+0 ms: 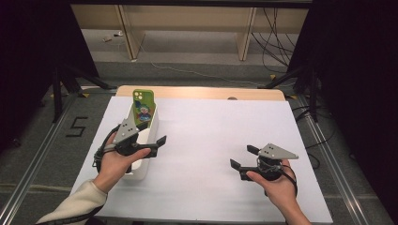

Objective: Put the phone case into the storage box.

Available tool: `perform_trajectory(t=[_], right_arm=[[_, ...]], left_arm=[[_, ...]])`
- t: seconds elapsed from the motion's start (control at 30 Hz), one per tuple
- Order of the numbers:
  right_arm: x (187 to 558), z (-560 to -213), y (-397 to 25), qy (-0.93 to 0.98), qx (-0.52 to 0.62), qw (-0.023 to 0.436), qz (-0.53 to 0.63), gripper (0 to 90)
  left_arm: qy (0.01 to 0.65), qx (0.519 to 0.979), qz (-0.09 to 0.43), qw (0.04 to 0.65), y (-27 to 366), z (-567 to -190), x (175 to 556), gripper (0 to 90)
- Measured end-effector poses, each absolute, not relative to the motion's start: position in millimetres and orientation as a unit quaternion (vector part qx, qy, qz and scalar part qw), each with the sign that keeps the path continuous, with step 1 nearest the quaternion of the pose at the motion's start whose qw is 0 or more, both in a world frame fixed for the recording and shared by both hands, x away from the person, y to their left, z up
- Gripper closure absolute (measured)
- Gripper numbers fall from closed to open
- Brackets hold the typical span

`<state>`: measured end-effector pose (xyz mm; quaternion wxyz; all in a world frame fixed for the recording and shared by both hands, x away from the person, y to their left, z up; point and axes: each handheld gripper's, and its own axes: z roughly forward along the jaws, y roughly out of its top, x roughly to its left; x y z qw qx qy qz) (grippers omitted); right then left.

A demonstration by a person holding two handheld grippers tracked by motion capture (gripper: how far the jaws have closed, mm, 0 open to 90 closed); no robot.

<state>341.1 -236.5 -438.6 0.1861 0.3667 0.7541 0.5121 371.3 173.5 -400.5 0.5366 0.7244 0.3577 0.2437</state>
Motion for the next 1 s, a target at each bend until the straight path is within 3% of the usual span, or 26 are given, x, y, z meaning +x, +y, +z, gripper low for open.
perform_trajectory(t=[1.0], right_arm=[[341,-438,-236,0.756,0.363,0.187,0.512,15.1]], left_arm=[[0.327,0.737,0.250,0.536,176,-407,348,14.6]])
